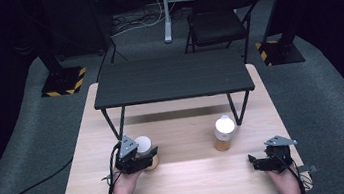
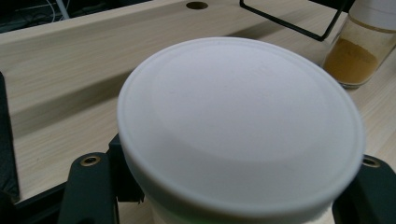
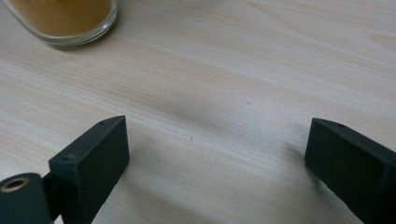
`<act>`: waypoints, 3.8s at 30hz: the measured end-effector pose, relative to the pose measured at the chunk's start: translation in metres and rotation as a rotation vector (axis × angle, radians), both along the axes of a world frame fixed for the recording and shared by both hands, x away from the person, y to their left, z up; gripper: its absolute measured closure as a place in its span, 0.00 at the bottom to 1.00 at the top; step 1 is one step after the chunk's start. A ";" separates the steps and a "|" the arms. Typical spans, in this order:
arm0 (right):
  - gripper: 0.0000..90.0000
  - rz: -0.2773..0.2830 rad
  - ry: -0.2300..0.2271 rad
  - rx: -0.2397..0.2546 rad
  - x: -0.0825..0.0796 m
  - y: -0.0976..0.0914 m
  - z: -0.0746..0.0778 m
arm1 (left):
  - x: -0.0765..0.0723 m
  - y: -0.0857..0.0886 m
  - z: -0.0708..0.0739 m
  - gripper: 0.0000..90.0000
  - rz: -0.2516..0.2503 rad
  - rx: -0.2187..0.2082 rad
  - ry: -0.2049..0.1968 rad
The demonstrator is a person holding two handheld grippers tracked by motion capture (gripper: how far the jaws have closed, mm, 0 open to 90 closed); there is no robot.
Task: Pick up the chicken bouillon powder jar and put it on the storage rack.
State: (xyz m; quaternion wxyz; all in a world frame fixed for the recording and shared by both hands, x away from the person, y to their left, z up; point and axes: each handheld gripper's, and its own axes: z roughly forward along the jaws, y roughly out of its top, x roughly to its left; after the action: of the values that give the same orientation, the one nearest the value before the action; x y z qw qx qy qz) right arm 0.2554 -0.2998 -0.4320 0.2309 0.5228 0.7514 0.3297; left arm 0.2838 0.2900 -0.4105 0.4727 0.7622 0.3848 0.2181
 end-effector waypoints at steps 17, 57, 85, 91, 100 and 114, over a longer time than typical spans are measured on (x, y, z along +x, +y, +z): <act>0.06 0.000 0.000 0.000 0.000 0.000 0.000 | 0.000 -0.004 0.011 0.37 -0.003 0.017 0.014; 0.06 0.000 0.000 0.000 0.000 0.000 0.000 | 0.003 -0.006 0.104 0.37 -0.068 0.036 -0.071; 0.06 0.002 0.000 -0.001 0.000 0.000 0.000 | 0.029 -0.008 0.168 0.37 -0.075 0.034 -0.090; 0.06 0.002 0.000 0.000 0.000 0.000 0.000 | 0.034 -0.006 0.179 0.37 -0.063 0.025 -0.096; 0.06 0.002 0.000 -0.001 0.000 0.000 0.000 | 0.044 -0.007 0.199 0.37 -0.057 0.010 -0.098; 0.06 0.003 0.000 0.000 0.000 -0.001 0.000 | 0.067 -0.023 0.224 0.37 -0.016 0.040 -0.100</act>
State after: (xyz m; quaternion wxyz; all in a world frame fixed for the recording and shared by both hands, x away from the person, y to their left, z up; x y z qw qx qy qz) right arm 0.2553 -0.3004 -0.4319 0.2302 0.5217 0.7523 0.3301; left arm 0.3512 0.2674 -0.1864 0.4777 0.7627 0.3501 0.2599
